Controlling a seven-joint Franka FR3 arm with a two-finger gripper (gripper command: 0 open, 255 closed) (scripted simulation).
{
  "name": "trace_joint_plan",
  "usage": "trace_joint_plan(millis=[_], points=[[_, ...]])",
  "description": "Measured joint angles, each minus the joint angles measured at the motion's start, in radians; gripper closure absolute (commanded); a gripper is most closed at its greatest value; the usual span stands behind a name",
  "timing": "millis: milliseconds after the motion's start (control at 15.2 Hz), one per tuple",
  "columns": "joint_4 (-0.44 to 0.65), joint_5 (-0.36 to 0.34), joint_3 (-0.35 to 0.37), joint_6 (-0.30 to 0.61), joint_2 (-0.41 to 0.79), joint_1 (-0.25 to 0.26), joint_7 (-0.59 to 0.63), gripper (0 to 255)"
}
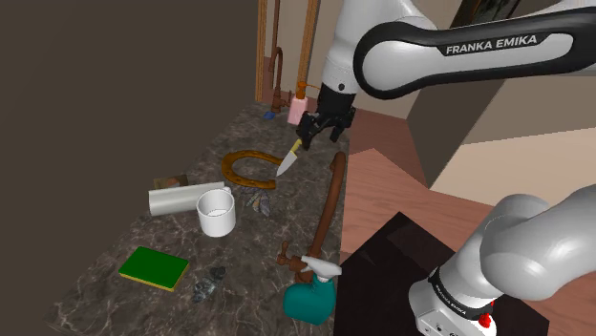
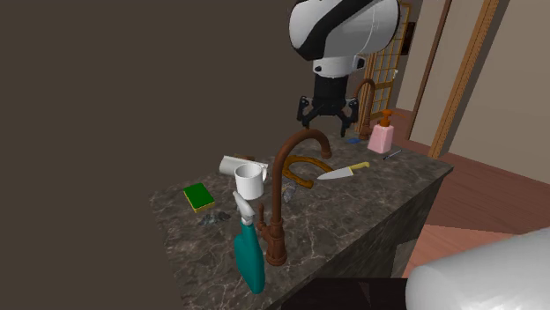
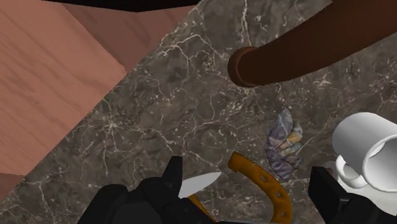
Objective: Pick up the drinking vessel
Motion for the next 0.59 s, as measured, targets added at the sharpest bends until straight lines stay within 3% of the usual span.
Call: trace_joint_plan(millis=[594], points=[[0.110,-0.071,0.106,0.163,0.296,0.017,0.158,0]])
